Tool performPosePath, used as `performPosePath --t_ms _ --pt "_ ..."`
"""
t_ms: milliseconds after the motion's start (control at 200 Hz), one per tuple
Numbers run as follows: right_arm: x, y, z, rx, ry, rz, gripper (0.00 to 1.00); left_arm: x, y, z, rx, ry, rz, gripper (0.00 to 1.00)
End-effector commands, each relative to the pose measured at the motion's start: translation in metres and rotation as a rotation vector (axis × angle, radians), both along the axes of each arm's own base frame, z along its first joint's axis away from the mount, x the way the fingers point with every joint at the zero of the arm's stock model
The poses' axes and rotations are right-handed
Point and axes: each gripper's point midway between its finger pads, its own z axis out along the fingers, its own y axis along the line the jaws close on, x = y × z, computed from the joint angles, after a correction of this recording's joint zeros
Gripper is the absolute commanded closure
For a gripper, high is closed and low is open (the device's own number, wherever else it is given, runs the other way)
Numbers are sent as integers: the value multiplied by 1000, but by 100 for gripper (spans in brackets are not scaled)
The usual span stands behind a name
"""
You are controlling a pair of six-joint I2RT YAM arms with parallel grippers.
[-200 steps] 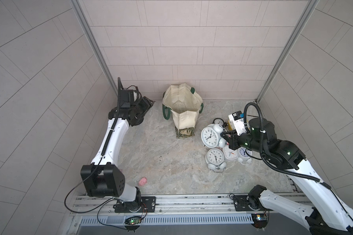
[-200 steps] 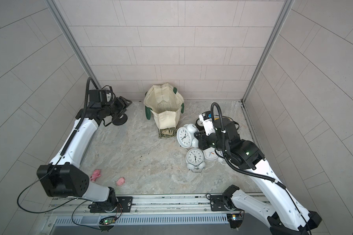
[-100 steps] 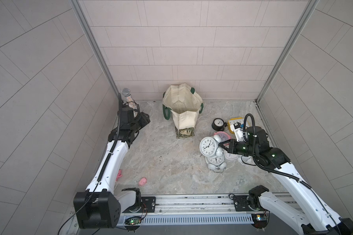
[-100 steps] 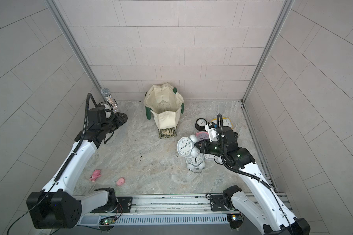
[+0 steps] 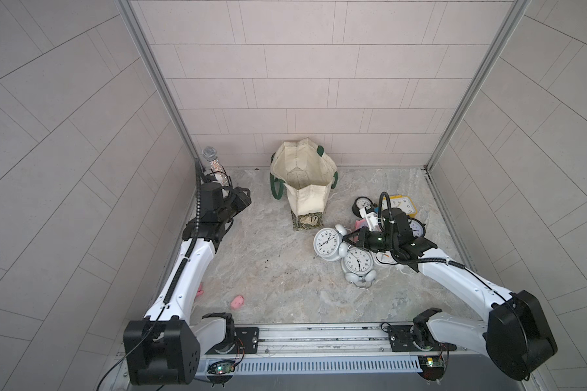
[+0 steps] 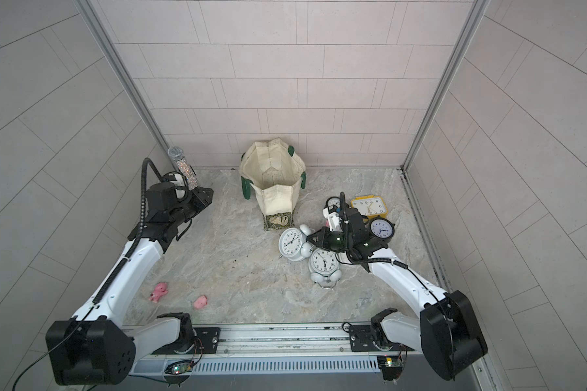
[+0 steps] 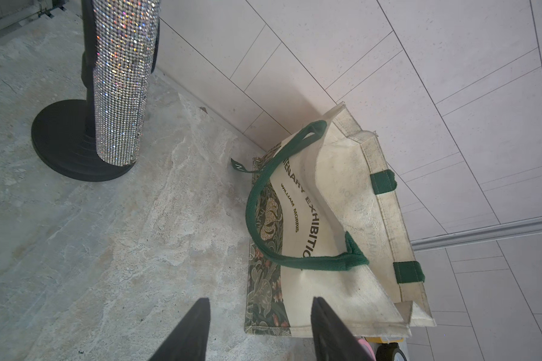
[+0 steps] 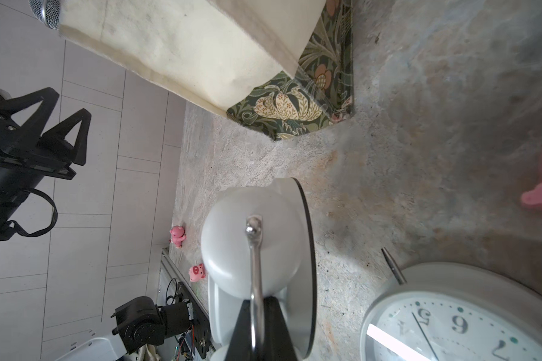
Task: Take the alarm clock out of the canvas bag
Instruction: Place the alarm at the center of the board.
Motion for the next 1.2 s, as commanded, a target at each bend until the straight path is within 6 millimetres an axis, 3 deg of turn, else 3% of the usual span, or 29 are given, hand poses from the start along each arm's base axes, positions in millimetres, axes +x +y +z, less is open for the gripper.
performPosePath --t_ms 0,275,661,1196 --pt "17 17 29 53 -107 39 100 0 -3 6 -11 -30 -7 43" --pt "27 33 -6 -13 -29 83 100 1 1 -1 -6 -2 14 45" --pt "40 26 -48 -118 45 63 97 5 -2 -4 -11 3 -1 45" --pt "62 4 -65 -162 78 22 88 7 -3 -4 -27 0 -10 46"
